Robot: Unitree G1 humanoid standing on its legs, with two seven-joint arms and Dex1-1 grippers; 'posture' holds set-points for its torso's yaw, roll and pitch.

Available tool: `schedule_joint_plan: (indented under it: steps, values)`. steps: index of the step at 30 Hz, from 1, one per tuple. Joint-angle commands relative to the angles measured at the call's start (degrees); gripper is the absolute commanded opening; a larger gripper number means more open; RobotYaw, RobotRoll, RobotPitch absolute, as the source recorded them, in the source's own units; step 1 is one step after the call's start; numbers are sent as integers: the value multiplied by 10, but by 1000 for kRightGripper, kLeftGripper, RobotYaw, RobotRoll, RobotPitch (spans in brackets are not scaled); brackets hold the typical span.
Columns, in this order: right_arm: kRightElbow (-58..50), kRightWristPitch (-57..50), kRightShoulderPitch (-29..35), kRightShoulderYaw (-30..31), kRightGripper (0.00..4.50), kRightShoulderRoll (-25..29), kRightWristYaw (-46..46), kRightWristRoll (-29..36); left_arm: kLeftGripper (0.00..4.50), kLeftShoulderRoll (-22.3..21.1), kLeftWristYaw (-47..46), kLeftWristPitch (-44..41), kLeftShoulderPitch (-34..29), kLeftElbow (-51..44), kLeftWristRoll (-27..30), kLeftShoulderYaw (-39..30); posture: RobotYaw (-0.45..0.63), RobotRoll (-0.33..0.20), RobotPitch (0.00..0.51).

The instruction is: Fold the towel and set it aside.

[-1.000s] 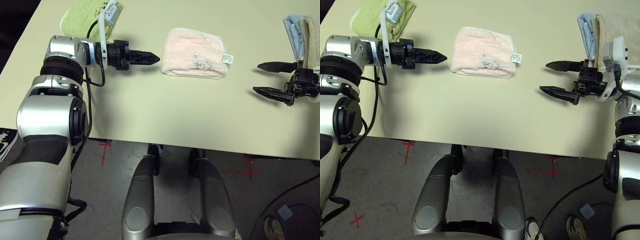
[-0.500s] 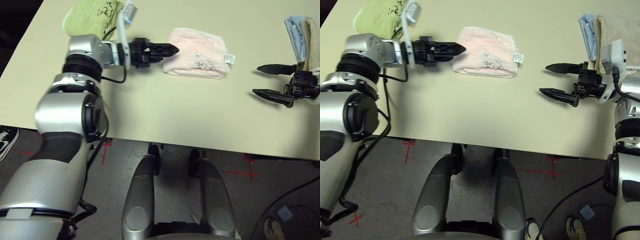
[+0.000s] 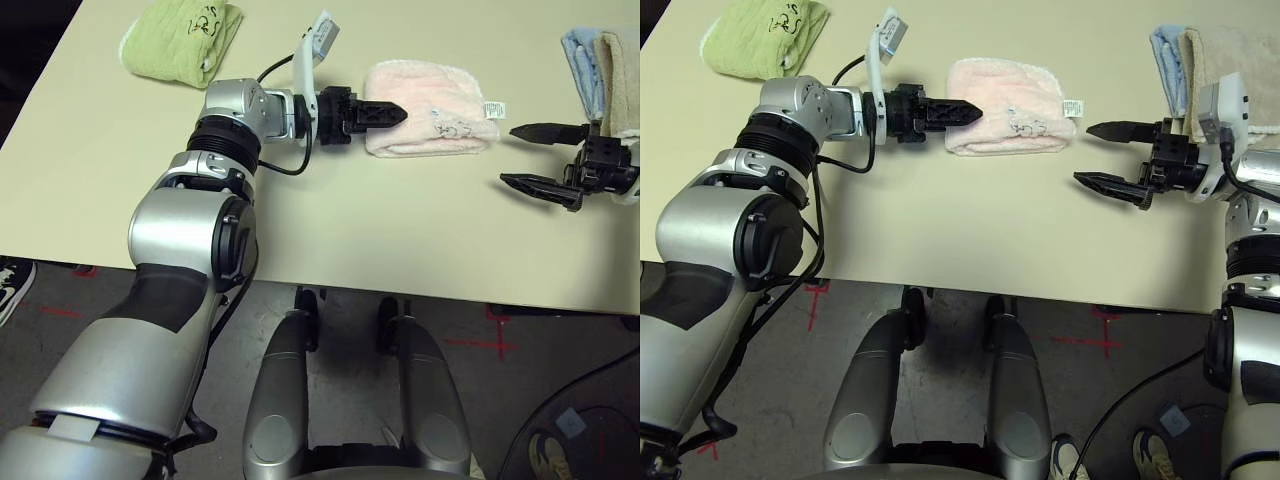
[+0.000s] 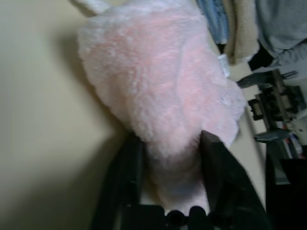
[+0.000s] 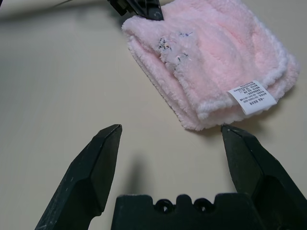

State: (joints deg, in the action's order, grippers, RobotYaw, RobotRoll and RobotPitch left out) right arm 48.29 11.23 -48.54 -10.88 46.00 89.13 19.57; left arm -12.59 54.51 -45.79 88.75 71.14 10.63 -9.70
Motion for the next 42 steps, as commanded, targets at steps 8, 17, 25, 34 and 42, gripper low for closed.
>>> schedule_joint_plan:
  steps: [8,17,25,34,42]
  values:
    - [-5,3,5,1,4500,-5,-13,-4,20,-21,-30,-11,-8,18,19,-35,10,0,438]
    - [-23,-24,-5,-19,4500,-39,-73,21,20,-77,-36,-7,-12,-11,52,-74,11,0,435]
    - [-53,-47,-25,-7,4500,-113,-135,23,20,-98,-71,7,-25,-60,95,-119,66,0,429]
    - [-53,-62,-46,-7,4500,-127,-141,26,20,-112,-102,82,28,-68,139,-163,81,0,428]
    - [-75,-79,-34,-9,4500,-127,-141,31,20,-134,-141,192,66,-33,180,-222,75,0,424]
